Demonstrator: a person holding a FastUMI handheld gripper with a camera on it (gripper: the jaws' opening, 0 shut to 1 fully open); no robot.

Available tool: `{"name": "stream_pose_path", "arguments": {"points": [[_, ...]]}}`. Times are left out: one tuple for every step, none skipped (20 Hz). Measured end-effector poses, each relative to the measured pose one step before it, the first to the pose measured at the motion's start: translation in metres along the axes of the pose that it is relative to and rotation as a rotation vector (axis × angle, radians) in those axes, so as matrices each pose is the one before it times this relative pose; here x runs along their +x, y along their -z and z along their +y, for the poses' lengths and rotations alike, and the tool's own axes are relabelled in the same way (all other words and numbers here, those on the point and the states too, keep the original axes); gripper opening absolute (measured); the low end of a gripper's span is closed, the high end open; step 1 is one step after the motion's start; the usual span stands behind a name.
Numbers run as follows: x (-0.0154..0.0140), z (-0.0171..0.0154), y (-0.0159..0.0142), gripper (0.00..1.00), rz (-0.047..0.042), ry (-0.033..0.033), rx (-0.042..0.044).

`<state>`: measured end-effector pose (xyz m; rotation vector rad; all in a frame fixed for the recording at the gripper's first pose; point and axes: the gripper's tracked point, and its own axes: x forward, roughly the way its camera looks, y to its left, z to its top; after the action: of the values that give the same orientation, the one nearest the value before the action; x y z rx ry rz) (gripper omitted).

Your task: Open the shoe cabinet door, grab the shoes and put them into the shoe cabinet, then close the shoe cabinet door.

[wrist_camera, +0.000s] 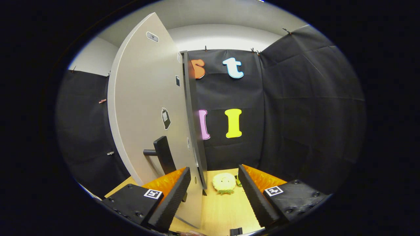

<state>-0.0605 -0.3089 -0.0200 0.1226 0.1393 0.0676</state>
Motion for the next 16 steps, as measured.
{"name": "stream_pose_path", "arguments": {"points": [[-0.00169,0.01056,0.00111,0.97,0.00219,-0.00432,-0.00865],[-0.00035,0.00948,0.00162,0.97,0.00211,-0.00269,-0.00522],[0.00017,0.00998,0.00092,0.97,0.00096,-0.00223,-0.0021],[0.00006,0.01107,0.00096,0.97,-0.00002,-0.00253,-0.00057],[0.00009,0.01113,0.00089,0.97,0.00088,-0.00161,0.00091],[0.00085,0.01051,0.00111,0.97,0.00059,-0.00079,0.0029],[0.00129,0.01029,0.00129,0.97,0.0006,0.00121,0.0032],[0.00129,0.01123,0.00112,0.97,-0.00216,0.00239,0.00279],[0.00111,0.00898,0.00071,0.97,-0.00051,0.00253,0.00215],[0.00216,0.01023,0.00118,0.97,-0.0012,0.00071,0.00213],[0.0025,0.01094,0.0012,0.97,0.00009,-0.00158,-0.00021],[0.0029,0.01076,0.00125,0.97,0.00056,-0.00235,-0.00022],[0.00226,0.01071,0.00073,0.97,-0.00112,-0.00353,0.00035],[0.00373,0.01065,0.00018,0.97,-0.00302,-0.00387,0.00038],[0.00295,0.01051,0.00098,0.97,-0.00075,-0.0038,0.00123],[0.00352,0.00996,0.00065,0.97,-0.00202,-0.00572,0.00175]]}}
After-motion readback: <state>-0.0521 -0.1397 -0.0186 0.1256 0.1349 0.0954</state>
